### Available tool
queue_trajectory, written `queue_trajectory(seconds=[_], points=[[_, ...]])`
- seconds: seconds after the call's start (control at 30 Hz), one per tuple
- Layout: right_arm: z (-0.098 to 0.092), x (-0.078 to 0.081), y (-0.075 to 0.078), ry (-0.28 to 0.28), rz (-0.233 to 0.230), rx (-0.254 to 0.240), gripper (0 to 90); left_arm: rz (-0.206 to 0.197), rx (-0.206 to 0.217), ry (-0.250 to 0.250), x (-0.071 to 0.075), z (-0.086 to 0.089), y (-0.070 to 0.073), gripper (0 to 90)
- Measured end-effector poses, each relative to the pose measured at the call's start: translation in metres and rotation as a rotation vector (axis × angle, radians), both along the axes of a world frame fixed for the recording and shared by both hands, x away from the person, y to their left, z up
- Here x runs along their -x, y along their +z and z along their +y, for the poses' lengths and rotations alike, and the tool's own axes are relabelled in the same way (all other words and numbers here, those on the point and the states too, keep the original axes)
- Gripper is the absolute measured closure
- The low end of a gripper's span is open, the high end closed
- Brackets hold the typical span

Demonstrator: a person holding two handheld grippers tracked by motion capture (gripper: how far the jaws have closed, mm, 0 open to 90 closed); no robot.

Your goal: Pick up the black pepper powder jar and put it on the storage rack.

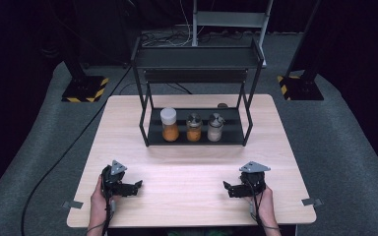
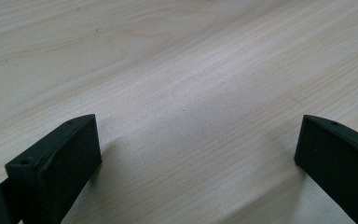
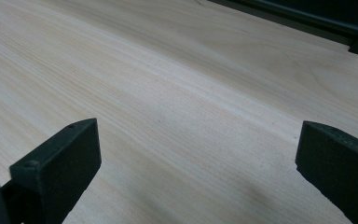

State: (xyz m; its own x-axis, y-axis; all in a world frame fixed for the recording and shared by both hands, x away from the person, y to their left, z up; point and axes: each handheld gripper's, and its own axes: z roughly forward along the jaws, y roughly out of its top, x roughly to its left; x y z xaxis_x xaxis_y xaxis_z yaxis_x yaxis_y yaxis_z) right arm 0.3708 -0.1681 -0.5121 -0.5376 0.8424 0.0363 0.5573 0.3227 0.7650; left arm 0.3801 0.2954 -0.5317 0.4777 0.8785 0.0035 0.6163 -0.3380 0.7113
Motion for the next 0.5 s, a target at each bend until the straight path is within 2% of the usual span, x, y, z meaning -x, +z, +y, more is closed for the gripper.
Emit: queue_trajectory(seconds=[0.13, 0.27, 0.33, 0.37, 0.5], points=[[-0.003, 0.000, -0.003, -0.001, -0.003, -0.005, 0.0, 0.000, 0.000, 0.000, 0.000, 0.000, 0.000, 0.1], [-0.003, -0.001, -0.014, -0.011, -0.014, -0.024, 0.0, 0.000, 0.000, 0.000, 0.000, 0.000, 0.000, 0.1], [-0.002, -0.001, -0.017, -0.016, -0.015, 0.008, 0.0, 0.000, 0.000, 0.000, 0.000, 0.000, 0.000, 0.1], [-0.001, 0.000, -0.017, -0.008, -0.032, 0.005, 0.0, 0.000, 0.001, 0.000, 0.000, 0.000, 0.000, 0.1], [-0.002, 0.000, -0.017, -0.002, -0.031, -0.001, 0.0, -0.001, 0.001, 0.001, 0.000, 0.000, 0.000, 0.1]])
